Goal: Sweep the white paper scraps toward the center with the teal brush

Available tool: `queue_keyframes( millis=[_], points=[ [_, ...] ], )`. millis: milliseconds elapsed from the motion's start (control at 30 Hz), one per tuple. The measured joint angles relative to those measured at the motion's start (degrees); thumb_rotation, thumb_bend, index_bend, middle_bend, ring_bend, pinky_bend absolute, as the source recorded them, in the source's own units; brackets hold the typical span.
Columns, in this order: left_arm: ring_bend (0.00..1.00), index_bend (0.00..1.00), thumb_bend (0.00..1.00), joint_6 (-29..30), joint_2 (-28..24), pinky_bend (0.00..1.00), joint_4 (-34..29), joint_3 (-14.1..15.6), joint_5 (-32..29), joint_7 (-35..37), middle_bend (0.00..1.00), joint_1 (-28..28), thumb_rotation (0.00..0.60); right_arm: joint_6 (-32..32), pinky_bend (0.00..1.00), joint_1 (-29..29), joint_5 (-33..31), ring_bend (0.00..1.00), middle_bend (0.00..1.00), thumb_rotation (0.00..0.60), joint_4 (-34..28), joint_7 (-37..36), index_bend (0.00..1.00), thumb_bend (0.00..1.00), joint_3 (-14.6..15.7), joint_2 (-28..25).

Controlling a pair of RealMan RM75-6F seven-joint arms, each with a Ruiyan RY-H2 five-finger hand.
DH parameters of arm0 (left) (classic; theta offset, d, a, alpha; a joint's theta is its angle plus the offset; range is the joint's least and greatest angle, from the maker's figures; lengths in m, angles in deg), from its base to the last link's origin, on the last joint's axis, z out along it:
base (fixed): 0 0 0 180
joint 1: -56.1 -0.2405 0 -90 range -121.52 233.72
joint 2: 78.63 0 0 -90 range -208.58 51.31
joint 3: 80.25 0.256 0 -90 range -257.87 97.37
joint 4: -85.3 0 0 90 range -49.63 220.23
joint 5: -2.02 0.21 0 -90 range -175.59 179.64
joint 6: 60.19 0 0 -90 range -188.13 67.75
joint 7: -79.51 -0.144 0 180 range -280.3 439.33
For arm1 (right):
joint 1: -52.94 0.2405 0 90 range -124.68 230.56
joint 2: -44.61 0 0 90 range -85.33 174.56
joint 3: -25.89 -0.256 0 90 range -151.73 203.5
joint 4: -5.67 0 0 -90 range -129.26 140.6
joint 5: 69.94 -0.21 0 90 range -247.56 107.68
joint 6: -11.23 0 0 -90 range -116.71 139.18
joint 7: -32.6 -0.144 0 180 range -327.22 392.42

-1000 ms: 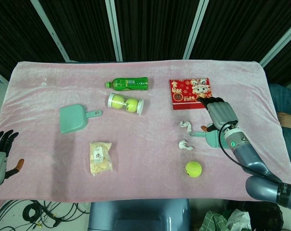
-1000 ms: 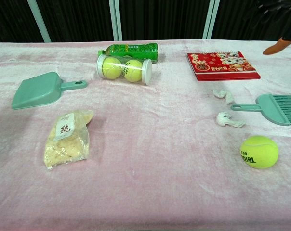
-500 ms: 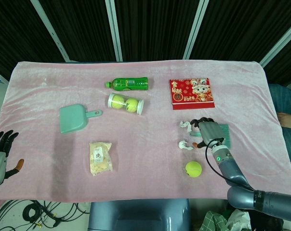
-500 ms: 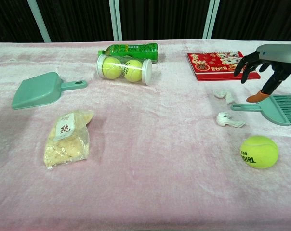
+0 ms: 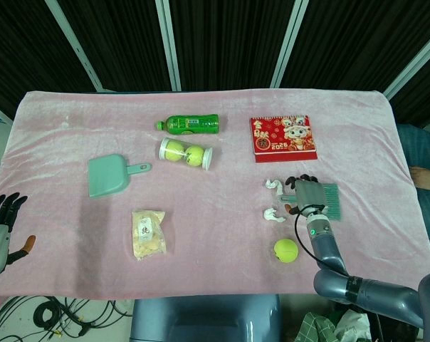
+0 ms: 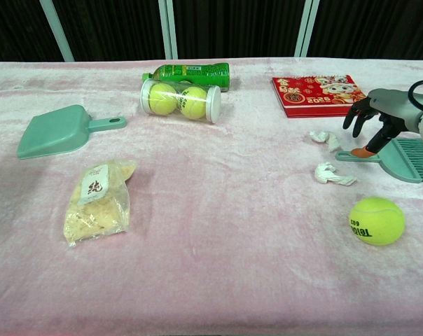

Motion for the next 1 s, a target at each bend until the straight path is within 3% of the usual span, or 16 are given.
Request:
queue_keyframes(
  millis=[333, 1000],
  points=[
    [0.01, 0.11, 0.31, -0.3, -0.1, 0.05, -0.1, 0.0, -0.2, -0.4, 0.09, 0.0, 0.6, -2.2, 0.15, -0.2, -1.9, 0.18, 0.39, 0.6, 4.2, 1.5, 0.38, 0.22, -0.2, 1.7],
    [0.01, 0.12, 0.31, -0.6, -0.2, 0.05, -0.5, 0.0, -0.6, -0.6, 0.09, 0.1, 0.6, -5.2, 0.15, -1.4, 0.1, 0.21, 0.47, 0.6, 11.4, 2.1, 0.46, 0.26, -1.2, 5.8]
  ],
)
